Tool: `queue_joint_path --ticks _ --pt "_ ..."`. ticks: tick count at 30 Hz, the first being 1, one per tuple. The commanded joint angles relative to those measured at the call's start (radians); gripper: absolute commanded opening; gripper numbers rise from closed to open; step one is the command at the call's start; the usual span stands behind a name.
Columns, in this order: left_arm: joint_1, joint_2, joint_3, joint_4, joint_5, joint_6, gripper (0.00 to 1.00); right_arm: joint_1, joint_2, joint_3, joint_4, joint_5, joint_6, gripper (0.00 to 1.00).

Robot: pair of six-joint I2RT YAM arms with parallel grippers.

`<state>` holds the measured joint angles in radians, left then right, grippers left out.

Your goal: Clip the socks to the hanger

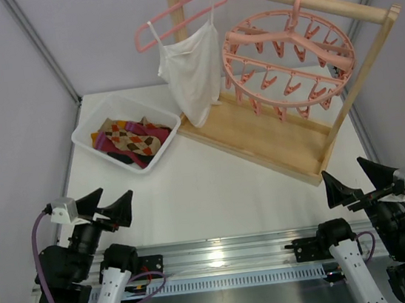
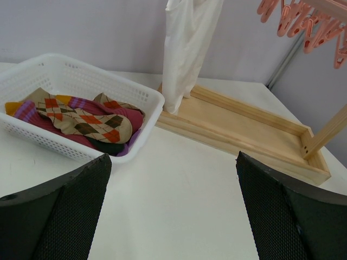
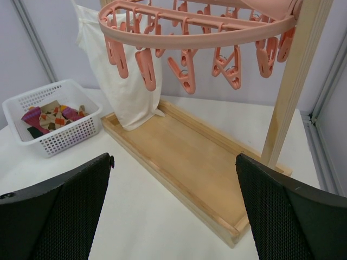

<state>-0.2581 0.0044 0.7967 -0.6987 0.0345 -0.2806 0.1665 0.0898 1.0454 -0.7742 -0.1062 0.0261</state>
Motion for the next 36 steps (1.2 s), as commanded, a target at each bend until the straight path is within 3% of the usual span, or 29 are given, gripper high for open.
queue_joint_path --ticks 1,26,36 --pt "-0.007 -0.084 -0.022 0.024 0.031 -0.014 0.99 0.004 0.011 0.002 -0.004 -0.018 -0.005 1.00" --pt "-0.007 0.065 -0.155 0.225 0.110 -0.032 1.00 -0.059 0.312 0.007 0.171 0.063 0.094 0.99" --pt "-0.007 0.054 -0.192 0.205 0.099 -0.020 0.99 -0.062 0.416 0.030 0.194 0.097 0.084 0.91"
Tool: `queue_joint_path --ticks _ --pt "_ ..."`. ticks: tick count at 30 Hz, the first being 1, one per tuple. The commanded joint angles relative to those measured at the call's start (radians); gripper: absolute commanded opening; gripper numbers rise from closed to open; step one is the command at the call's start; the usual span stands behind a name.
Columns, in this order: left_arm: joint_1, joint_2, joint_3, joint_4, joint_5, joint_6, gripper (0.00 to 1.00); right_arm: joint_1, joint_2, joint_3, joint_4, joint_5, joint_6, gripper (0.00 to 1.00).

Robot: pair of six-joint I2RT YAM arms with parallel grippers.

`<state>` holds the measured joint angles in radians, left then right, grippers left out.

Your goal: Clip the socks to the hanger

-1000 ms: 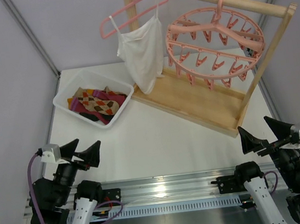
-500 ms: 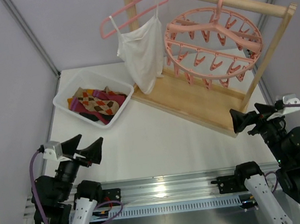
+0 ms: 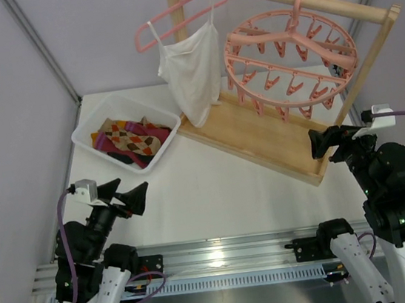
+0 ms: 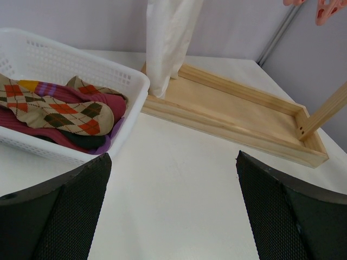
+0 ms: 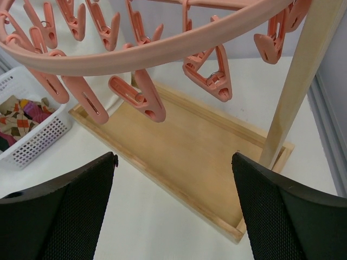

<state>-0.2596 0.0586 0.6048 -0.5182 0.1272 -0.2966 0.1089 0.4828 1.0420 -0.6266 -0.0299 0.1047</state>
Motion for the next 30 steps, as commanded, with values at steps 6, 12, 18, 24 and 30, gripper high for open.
queue_joint_path --ticks 6,12,18,24,30 --pt "-0.006 -0.003 0.001 0.017 -0.011 0.010 1.00 -0.002 0.082 0.047 0.039 0.019 0.012 0.88" --pt "-0.006 -0.005 0.001 0.014 -0.015 0.011 1.00 0.034 0.134 0.072 0.027 0.066 0.004 0.87" --pt "-0.006 -0.005 0.000 0.012 -0.017 0.013 1.00 0.155 0.180 0.093 0.018 0.168 -0.003 0.86" --pt "-0.004 0.003 0.000 0.010 -0.020 0.017 1.00 0.382 0.220 0.087 0.027 0.439 -0.022 0.83" --pt "-0.004 0.003 0.003 0.007 -0.024 0.019 0.99 0.532 0.267 0.089 0.073 0.653 -0.071 0.79"
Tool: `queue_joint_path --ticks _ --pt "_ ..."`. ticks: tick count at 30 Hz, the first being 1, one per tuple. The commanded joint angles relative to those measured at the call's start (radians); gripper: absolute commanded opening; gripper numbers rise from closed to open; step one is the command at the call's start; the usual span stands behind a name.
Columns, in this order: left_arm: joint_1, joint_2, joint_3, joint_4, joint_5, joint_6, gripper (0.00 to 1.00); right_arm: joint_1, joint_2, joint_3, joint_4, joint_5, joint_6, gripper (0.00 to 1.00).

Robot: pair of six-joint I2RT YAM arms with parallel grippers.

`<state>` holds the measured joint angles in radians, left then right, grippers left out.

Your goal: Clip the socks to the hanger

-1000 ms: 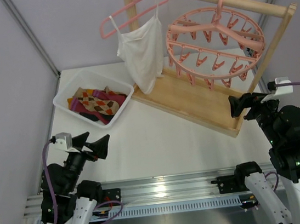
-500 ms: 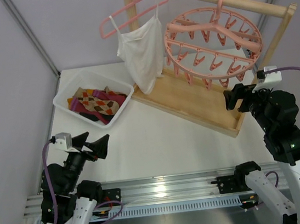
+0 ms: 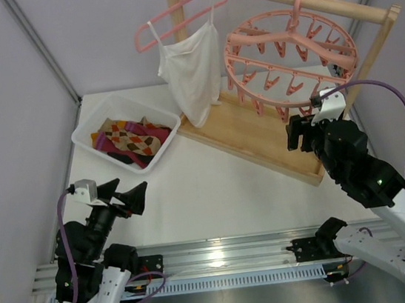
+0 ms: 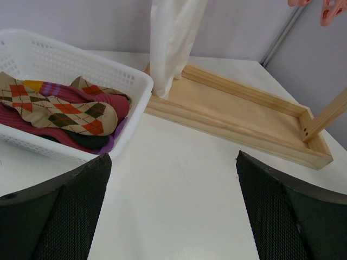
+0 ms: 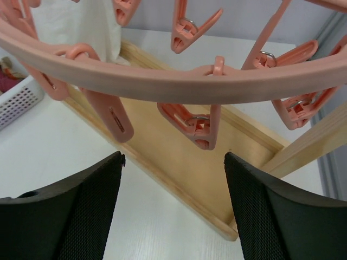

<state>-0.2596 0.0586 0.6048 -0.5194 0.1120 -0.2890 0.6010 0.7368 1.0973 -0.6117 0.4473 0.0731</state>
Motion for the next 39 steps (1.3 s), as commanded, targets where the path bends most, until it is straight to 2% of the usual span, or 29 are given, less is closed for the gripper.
queue_joint_path --ticks 1,9,21,39 --pt "-0.004 0.003 -0.002 0.009 -0.009 0.011 0.99 0.043 0.018 0.033 0.072 0.185 -0.044 0.78" --pt "-0.004 0.001 0.000 0.007 -0.011 0.013 1.00 0.046 0.035 0.035 0.110 0.218 -0.068 0.74" --pt "-0.004 -0.003 -0.002 0.006 -0.014 0.013 1.00 0.045 0.041 0.030 0.173 0.169 -0.139 0.72" --pt "-0.004 -0.014 -0.003 0.002 -0.011 0.013 0.99 0.045 0.042 -0.010 0.274 0.177 -0.188 0.68"
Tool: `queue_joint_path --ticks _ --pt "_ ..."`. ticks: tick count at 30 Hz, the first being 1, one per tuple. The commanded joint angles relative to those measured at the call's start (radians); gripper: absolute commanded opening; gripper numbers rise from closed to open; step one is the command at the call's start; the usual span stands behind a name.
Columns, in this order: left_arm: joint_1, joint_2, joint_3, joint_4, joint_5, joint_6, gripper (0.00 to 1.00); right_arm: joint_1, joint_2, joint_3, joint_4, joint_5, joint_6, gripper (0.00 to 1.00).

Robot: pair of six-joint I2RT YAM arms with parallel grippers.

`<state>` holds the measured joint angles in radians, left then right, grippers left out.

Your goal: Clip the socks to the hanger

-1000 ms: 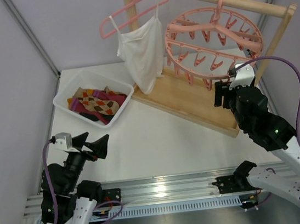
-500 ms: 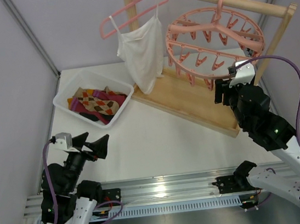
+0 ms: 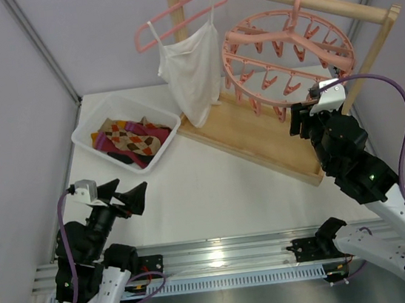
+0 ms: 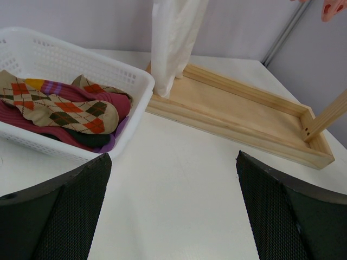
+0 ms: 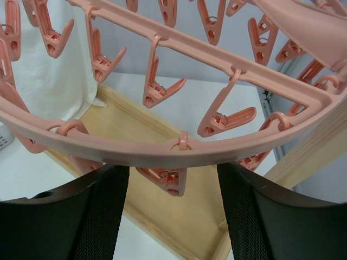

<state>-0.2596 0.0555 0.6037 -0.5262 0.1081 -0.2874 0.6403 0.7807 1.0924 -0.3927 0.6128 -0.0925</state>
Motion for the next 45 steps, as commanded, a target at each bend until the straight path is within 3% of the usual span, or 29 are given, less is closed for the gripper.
queue_joint_path --ticks 1,32,45 --pt "-0.004 -0.011 0.002 0.008 -0.005 0.011 0.99 0.005 0.002 -0.006 0.057 0.011 -0.023 0.68" --pt "-0.004 -0.009 -0.002 0.005 -0.004 0.010 1.00 -0.014 0.023 -0.025 0.091 0.016 -0.024 0.59" --pt "-0.006 -0.006 -0.002 0.003 -0.005 0.010 0.99 -0.037 0.020 -0.025 0.087 -0.011 -0.009 0.39"
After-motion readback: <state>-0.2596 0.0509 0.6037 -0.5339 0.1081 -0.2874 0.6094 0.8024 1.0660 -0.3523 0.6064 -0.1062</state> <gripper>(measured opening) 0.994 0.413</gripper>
